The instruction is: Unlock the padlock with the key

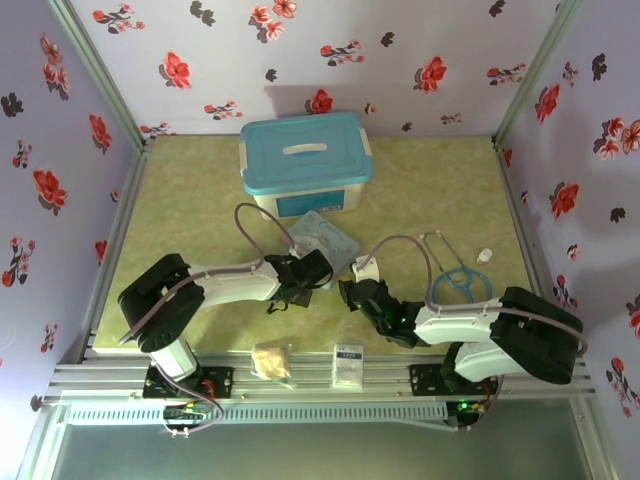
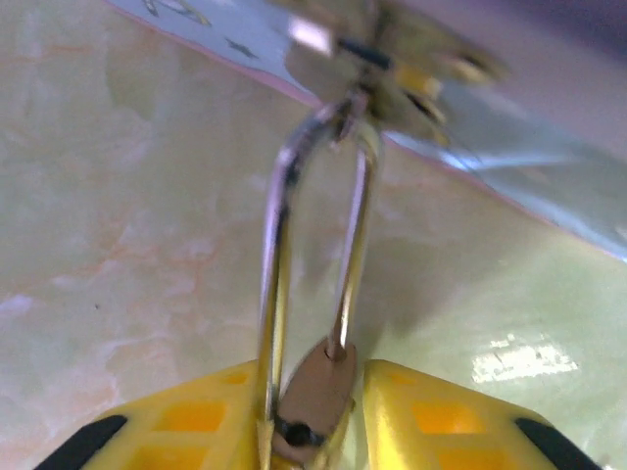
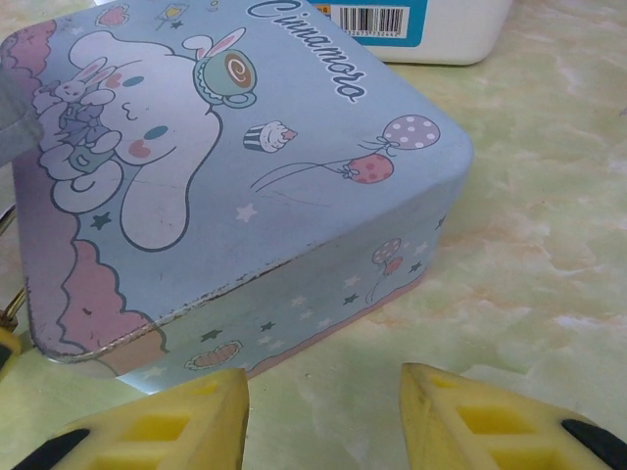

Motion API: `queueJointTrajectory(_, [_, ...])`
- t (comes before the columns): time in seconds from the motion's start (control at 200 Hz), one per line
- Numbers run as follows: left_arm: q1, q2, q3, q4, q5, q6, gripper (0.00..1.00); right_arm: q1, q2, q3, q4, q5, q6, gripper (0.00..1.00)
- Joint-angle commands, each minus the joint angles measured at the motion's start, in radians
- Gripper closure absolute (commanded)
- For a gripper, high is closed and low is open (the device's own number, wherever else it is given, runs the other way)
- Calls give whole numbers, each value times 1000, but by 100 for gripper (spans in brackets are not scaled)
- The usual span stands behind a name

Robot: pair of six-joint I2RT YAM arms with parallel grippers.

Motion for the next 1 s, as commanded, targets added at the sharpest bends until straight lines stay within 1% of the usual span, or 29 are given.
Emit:
queueJointTrajectory(0.0, [-31,17,54,-78,-77,-1,62,-6,-8,7,-10,40,34,56])
queueJointTrajectory(0.09, [-51,11,61,-78,-88,-8,61,-7,-17,-1,-14,44,43,56])
queueJointTrajectory(0.2, [-76,12,78,-92,-104,-13,64,-8,-28,-9,-21,48,51,56])
queueJointTrajectory(0.425, [-100,28,104,-123,-98,-29,63,-6,-65,-31,-40,54,70,57])
queueJointTrajectory(0.575, [-88,-28,72,-70,-65,-25,59,6,-138,-35,-53,-3,67,55])
queueJointTrajectory(0.635, [-66,-87,40,-21,-31,-20,53,7,-184,-27,-84,-52,93,51])
queueJointTrajectory(0.68, [-46,-146,9,23,-7,-13,46,8,-215,-23,-103,-93,114,50])
queueJointTrajectory(0.8, [30,-326,-85,141,65,-8,32,24,-255,-24,-88,-172,170,46])
queueJointTrajectory(0.91, [138,-474,-186,254,164,-15,18,62,-218,24,-113,-202,203,44])
queueJointTrajectory(0.995, [237,-521,-226,301,235,-8,14,99,-145,88,-130,-211,213,45])
